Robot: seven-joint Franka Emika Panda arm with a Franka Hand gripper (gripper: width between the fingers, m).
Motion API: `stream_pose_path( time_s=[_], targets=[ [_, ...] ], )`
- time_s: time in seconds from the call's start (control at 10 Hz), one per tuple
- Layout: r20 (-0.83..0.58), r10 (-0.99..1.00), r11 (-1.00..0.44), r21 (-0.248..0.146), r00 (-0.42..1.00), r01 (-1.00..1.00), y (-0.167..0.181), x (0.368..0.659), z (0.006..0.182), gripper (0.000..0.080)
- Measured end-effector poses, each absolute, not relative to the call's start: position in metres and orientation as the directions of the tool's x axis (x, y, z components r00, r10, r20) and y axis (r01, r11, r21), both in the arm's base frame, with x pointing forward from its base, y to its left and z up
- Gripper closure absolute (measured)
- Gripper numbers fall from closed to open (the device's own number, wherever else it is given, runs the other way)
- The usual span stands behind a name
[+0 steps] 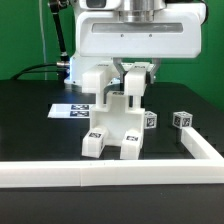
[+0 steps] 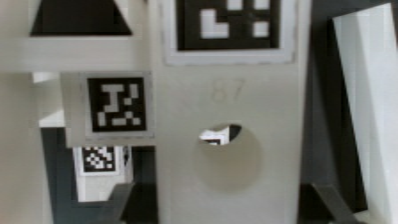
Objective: Assemble chair
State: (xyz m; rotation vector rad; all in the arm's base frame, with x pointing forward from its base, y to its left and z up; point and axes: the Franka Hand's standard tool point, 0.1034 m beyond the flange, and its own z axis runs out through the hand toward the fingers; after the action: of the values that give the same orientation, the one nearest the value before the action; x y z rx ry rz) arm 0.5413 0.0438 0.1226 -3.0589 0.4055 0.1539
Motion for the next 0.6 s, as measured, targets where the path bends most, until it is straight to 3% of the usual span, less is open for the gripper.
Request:
stream_pose_path(
  time_s=[0.6],
  targets=[
    [-0.104, -0.258, -0.964, -0.038, 0.961, -0.263, 0.0443, 0.5412, 0.1224, 0.0509]
  ],
)
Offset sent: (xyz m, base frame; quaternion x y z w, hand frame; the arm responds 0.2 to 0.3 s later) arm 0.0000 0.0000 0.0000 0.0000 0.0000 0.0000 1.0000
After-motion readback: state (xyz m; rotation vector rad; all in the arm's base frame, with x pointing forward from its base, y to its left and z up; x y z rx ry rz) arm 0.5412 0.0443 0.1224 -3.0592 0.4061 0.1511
